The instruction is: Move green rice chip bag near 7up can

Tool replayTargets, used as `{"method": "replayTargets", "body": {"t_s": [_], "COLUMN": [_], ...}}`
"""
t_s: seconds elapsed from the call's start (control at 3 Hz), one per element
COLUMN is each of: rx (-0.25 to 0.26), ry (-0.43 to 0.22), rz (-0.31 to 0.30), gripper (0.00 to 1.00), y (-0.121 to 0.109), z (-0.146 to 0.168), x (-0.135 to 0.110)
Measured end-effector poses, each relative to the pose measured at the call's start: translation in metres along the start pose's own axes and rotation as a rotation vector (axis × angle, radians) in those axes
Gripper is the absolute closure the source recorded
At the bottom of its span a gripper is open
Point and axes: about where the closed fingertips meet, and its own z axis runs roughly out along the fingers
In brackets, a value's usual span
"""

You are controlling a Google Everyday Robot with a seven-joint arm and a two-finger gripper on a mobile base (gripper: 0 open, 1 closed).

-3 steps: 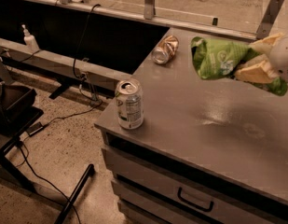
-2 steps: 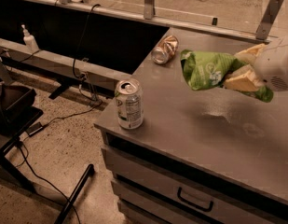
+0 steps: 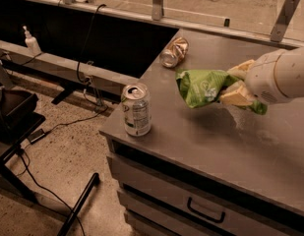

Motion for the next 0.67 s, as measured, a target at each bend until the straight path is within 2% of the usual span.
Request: {"method": "replayTargets", "body": {"t_s": [0.67], "rx": [0.045], "ry": [0.002], "rz": [-0.016], "gripper": [1.00], "y": [0.029], "z": [0.006], "x": [-0.014]}}
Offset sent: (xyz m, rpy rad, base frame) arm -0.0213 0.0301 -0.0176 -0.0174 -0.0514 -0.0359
